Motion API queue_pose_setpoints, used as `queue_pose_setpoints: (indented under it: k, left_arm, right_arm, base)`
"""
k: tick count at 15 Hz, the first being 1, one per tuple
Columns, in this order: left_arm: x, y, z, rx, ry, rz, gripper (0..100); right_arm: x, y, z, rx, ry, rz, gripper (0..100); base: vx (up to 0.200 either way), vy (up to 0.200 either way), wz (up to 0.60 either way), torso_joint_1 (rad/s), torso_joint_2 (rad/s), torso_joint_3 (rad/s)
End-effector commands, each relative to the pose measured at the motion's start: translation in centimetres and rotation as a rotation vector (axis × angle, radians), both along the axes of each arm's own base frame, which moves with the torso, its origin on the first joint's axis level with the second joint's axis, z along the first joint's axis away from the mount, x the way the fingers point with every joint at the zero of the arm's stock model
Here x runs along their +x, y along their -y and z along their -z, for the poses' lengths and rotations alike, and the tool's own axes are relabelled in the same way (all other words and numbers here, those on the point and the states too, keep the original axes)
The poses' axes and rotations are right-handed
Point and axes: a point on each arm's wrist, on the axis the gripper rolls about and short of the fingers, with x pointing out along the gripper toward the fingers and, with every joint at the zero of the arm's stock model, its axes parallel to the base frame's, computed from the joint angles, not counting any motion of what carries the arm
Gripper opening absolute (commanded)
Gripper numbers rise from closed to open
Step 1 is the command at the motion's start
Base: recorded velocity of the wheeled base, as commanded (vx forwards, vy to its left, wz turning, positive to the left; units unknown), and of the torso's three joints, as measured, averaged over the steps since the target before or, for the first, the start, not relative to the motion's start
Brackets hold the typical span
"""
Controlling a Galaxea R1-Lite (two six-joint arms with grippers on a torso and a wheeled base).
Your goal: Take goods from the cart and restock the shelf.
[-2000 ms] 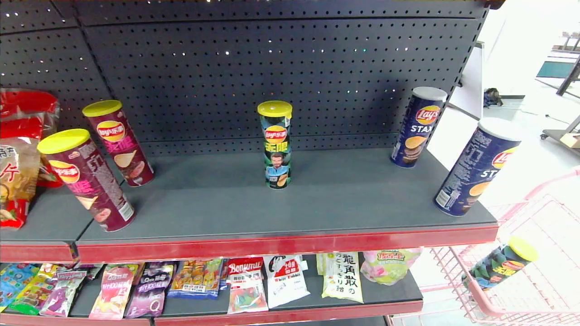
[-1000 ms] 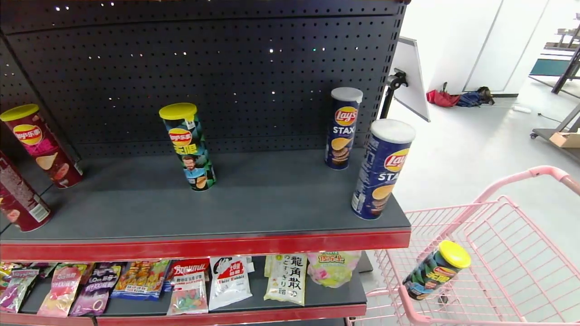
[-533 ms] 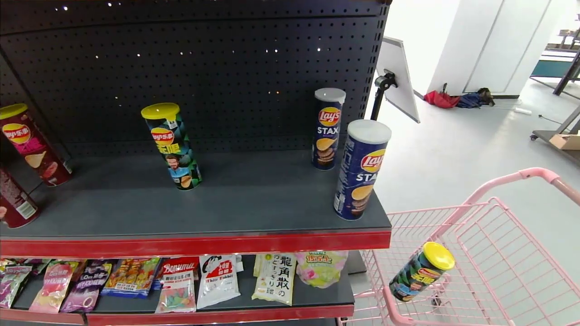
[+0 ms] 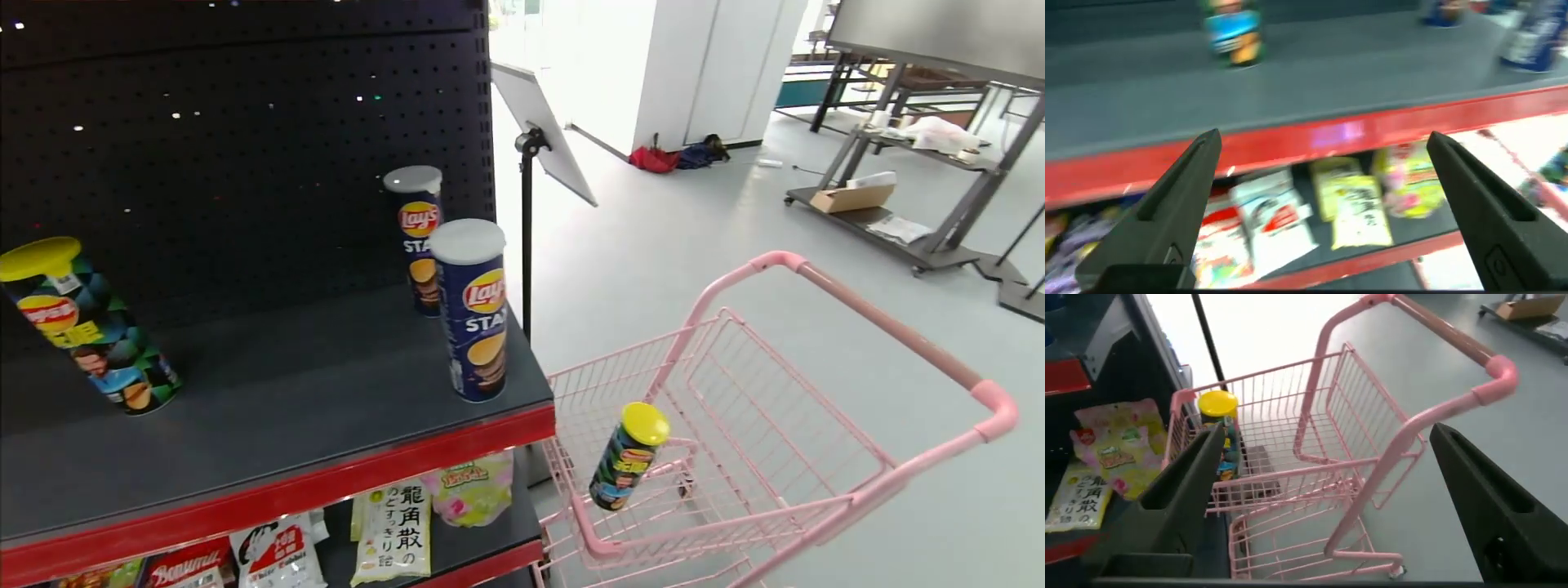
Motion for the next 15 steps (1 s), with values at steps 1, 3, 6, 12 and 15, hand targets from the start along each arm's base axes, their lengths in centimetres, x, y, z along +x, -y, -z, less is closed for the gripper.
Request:
queue_pose_setpoints:
  k: [1,3,6,12,15]
  left_arm:
    - [0.02,0.0,0.02,0.0,-0.002,-0.001,100]
    - [0.01,0.0,-0.02,0.0,-0.001,-0.001,100]
    - [0.02,0.0,0.02,0.0,-0.002,-0.001,100]
    - [0.01,0.0,-0.02,0.0,-0.001,-0.001,100]
    - [0.01,0.0,-0.02,0.0,-0.001,-0.001,100]
  right_arm:
    - [0.0,0.0,0.0,0.0,0.0,-0.002,100]
    - [0.0,0.0,0.0,0.0,0.0,0.0,100]
    - [0.0,0.0,0.0,0.0,0.0,0.0,100]
    - [0.0,0.01,0.0,0.0,0.0,0.003,100]
    - [0.0,0.01,0.0,0.0,0.0,0.003,100]
  base:
    - [0.0,0.0,0.0,0.0,0.0,0.0]
    - [0.0,0.0,0.0,0.0,0.0,0.0]
    - [0.0,0.0,0.0,0.0,0.0,0.0]
    - [0.0,0.0,0.0,-0.078,0.18,0.106]
    - [0.0,0.0,0.0,-0.139,0.36,0.204]
